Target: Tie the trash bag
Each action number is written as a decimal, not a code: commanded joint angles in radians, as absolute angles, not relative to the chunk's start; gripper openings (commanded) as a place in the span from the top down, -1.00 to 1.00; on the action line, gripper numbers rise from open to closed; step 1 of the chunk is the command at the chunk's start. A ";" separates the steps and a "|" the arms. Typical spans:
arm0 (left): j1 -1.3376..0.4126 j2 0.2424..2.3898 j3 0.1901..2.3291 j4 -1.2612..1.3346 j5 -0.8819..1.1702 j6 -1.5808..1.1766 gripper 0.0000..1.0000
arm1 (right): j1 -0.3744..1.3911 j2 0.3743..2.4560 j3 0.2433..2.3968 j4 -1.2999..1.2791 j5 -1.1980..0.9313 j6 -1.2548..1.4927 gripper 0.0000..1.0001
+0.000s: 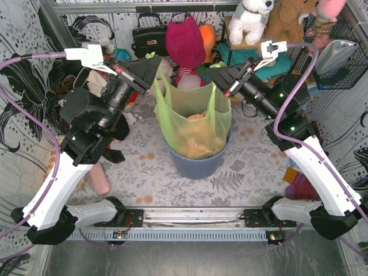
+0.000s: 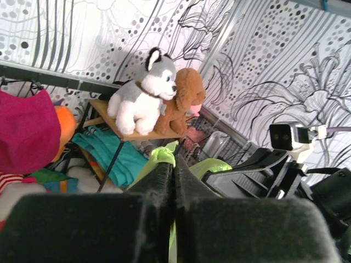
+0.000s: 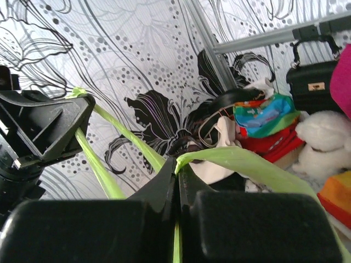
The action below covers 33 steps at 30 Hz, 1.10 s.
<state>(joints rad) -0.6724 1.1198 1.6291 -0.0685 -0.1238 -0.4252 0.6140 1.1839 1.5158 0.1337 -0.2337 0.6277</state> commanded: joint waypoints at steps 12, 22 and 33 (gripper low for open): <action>-0.667 1.045 1.568 -0.069 -0.158 -0.415 0.05 | 0.613 1.096 1.557 0.051 -0.178 0.564 0.43; -0.667 0.999 1.622 -0.224 -0.108 -0.409 -0.32 | 0.612 1.107 1.737 -0.297 -0.138 0.495 -0.02; -0.667 1.020 1.696 -0.333 0.132 -0.445 -0.32 | 0.613 1.184 1.922 -0.573 -0.017 0.460 -0.08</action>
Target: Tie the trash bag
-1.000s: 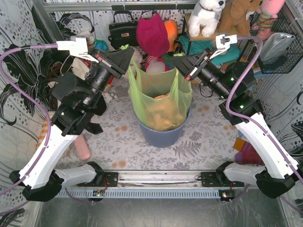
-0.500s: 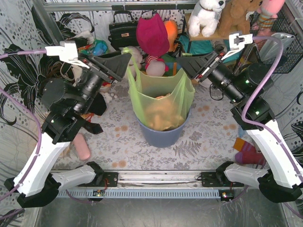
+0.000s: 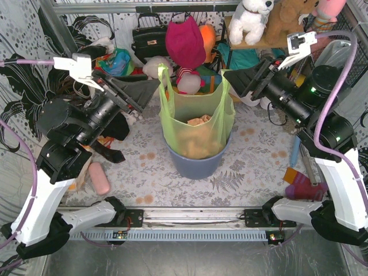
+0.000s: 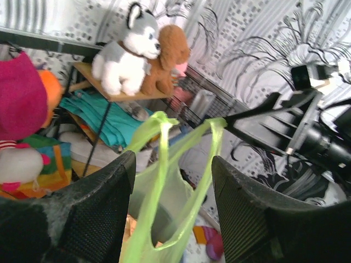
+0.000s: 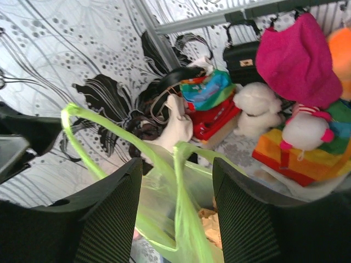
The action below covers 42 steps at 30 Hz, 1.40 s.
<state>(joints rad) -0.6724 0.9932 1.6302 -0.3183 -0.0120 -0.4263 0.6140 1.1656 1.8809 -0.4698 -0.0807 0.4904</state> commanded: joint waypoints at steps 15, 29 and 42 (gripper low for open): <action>-0.751 1.344 2.120 -0.369 0.440 -0.558 -0.21 | 0.613 1.206 1.980 -0.572 -0.074 0.474 0.18; -0.990 1.507 2.233 -0.484 -0.020 -0.413 -0.10 | 0.612 1.068 1.880 -0.558 0.153 0.471 0.39; -1.029 1.646 2.361 -0.541 -0.189 -0.311 -0.05 | 0.612 0.973 1.818 -0.547 0.227 0.469 0.51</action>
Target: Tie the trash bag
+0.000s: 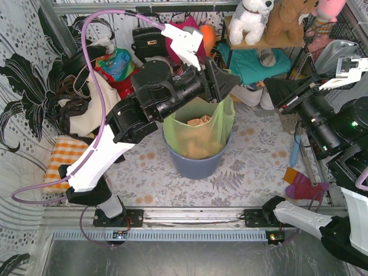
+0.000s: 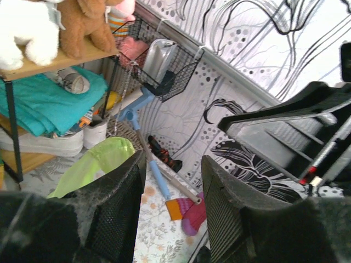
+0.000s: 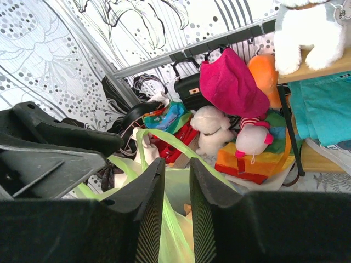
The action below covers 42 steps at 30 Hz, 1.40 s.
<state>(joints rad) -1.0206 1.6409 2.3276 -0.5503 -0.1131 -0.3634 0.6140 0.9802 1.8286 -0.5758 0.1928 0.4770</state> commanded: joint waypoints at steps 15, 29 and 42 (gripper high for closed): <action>-1.037 1.696 2.347 -0.529 -0.275 -0.260 -0.03 | 0.613 0.944 1.774 -0.534 0.230 0.472 0.51; -1.037 1.706 2.309 -0.561 -0.354 -0.234 0.19 | 0.613 0.937 1.746 -0.526 0.230 0.473 0.51; -1.037 1.708 2.298 -0.597 -0.316 -0.208 1.00 | 0.612 0.936 1.721 -0.515 0.224 0.480 0.55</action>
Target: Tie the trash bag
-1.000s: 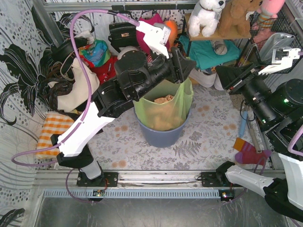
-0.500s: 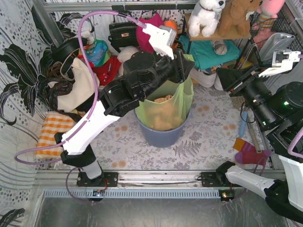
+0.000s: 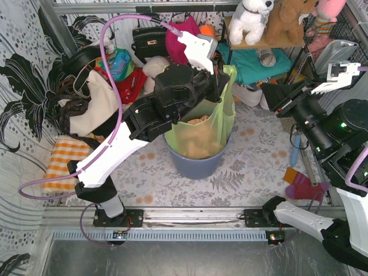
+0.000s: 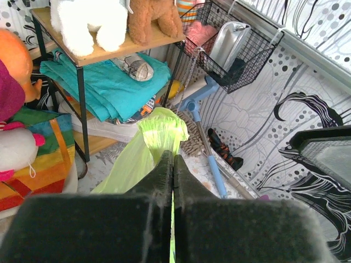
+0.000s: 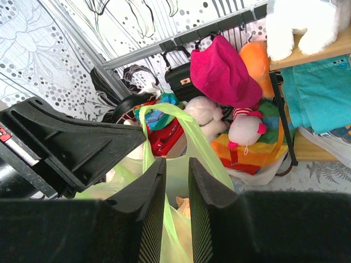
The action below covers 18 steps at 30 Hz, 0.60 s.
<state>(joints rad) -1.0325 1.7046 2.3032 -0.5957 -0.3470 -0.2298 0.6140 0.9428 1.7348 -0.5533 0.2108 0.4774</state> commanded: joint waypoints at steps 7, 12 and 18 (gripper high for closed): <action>-1.037 1.662 2.248 -0.619 -0.172 -0.241 1.00 | 0.611 0.930 1.667 -0.493 0.198 0.503 0.55; -1.037 1.656 2.264 -0.703 -0.096 -0.270 1.00 | 0.613 0.924 1.657 -0.485 0.193 0.511 0.55; -1.037 1.623 2.251 -0.695 -0.212 -0.291 0.68 | 0.612 0.917 1.633 -0.476 0.195 0.511 0.55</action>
<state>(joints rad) -1.0328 1.6802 2.2436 -0.7258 -0.1589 -0.2703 0.6140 0.9340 1.6516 -0.5266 0.2024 0.4999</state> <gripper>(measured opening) 0.100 0.227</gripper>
